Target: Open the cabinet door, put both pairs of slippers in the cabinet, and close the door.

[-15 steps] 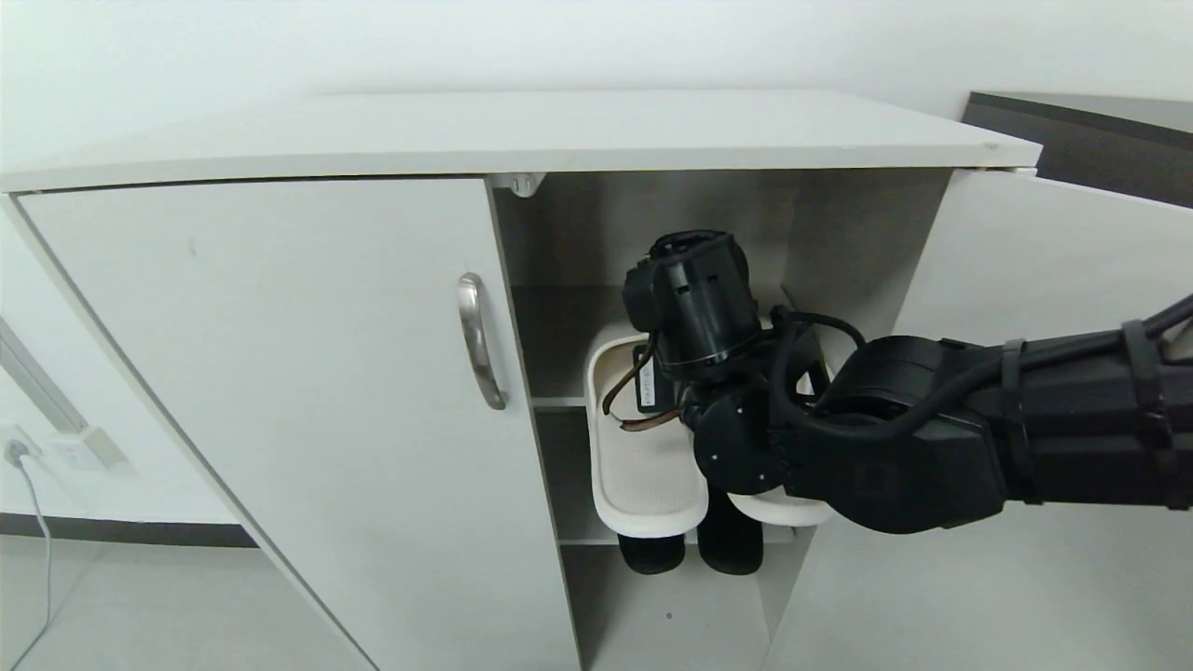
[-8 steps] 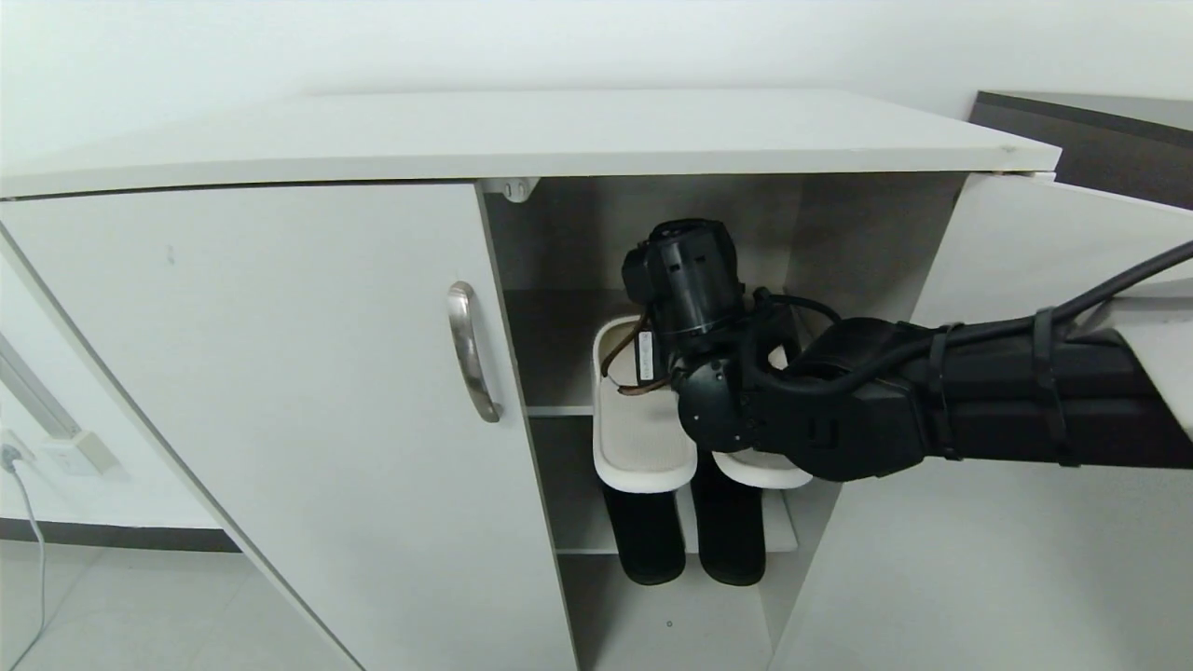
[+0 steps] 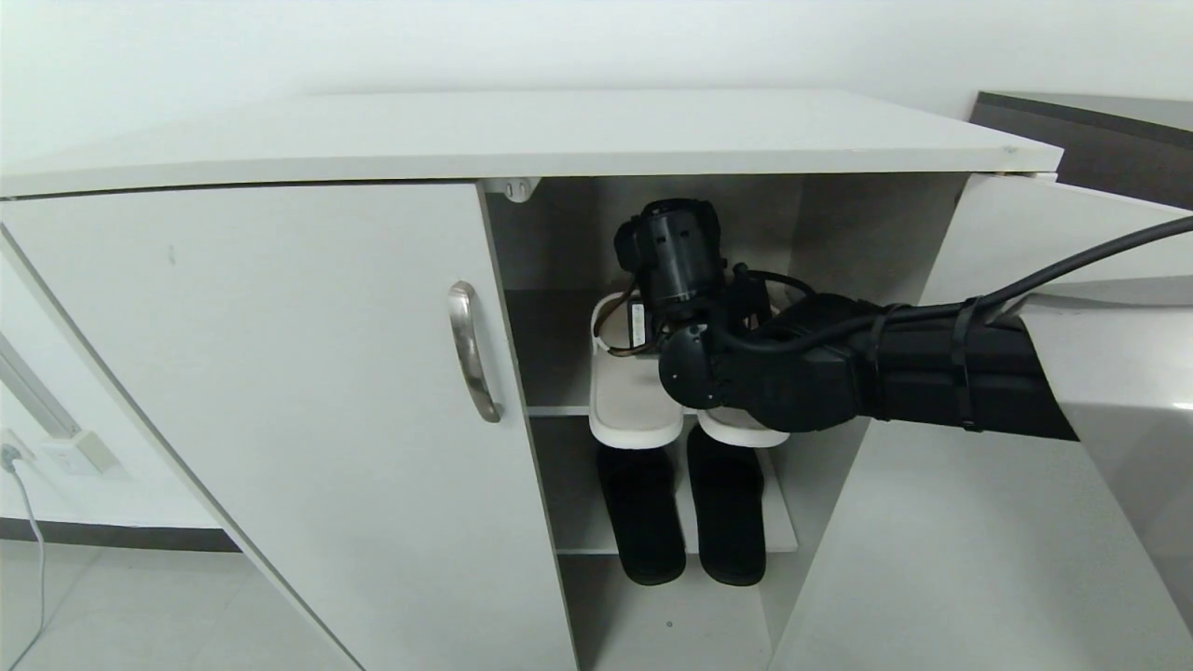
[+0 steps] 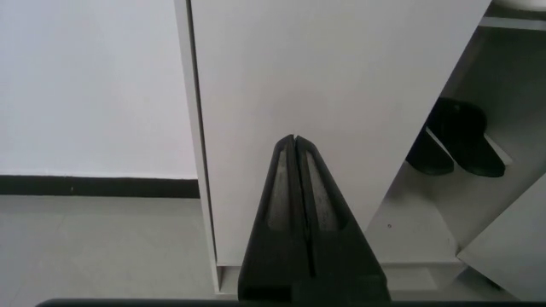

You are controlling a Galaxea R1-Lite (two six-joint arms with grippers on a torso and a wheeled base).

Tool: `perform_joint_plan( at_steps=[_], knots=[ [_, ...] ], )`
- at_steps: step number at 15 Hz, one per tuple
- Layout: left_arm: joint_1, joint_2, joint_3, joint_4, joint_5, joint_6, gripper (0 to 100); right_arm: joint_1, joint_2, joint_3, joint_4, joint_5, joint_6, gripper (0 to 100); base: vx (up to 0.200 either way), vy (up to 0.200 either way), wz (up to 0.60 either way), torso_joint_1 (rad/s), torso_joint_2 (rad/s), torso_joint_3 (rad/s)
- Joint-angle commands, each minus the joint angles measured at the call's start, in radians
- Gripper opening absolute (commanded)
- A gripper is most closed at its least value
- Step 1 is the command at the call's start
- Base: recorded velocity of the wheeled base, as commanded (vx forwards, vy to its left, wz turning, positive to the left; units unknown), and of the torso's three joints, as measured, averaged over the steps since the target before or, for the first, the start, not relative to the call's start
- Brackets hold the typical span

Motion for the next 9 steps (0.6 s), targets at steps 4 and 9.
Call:
perform_joint_plan(
  at_steps=[4, 9],
  knots=[
    [0.0, 0.001, 0.0, 0.0, 0.0, -0.001, 0, -0.008, 0.03, -0.053, 0.024, 0.002, -0.001, 0, 0.0, 0.0, 0.0, 0.0, 0.0, 0.0],
    [0.0, 0.001, 0.0, 0.0, 0.0, -0.001, 0, -0.017, 0.038, -0.053, 0.048, 0.019, -0.001, 0, 0.0, 0.0, 0.0, 0.0, 0.0, 0.0]
  ],
)
